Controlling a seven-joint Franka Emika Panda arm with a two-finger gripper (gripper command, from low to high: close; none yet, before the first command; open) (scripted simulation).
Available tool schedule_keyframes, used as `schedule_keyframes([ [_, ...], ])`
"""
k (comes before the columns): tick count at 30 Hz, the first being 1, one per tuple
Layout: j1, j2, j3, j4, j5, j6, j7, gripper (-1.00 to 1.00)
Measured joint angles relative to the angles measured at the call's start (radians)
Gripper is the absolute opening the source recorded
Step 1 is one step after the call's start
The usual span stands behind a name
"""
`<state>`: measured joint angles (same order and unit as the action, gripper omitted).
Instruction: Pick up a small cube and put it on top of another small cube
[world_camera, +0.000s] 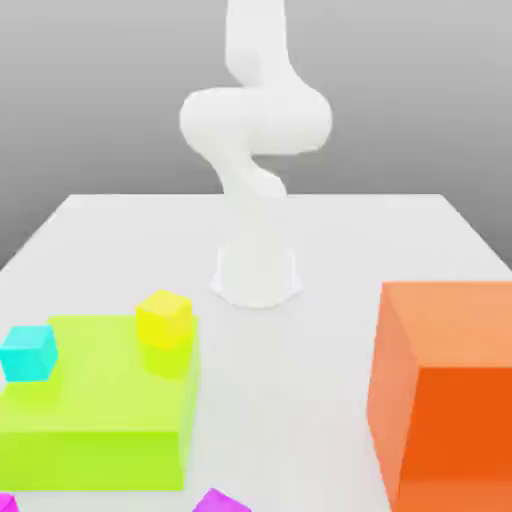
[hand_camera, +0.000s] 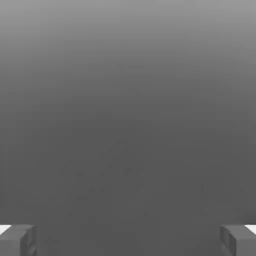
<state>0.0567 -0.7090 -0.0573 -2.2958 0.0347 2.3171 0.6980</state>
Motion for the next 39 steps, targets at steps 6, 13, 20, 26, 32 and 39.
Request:
schedule_keyframes([
  [6, 0.122, 0.223, -0.129, 0.01, 0.102, 0.042, -0.262, 0.0],
  [13, 0.211, 0.48, -0.23, 0.023, 0.237, 0.086, -0.573, 0.0],
  [20, 0.223, 0.729, -0.244, 0.034, 0.334, 0.137, -0.857, 0.0],
  [26, 0.206, 0.916, -0.237, 0.036, 0.328, 0.202, -1.041, 0.0],
  [32, 0.198, 1.068, -0.249, 0.031, 0.224, 0.287, -1.157, 0.0],
  [39, 0.146, 1.236, -0.187, 0.064, 0.273, 0.412, -1.227, -1.0],
])
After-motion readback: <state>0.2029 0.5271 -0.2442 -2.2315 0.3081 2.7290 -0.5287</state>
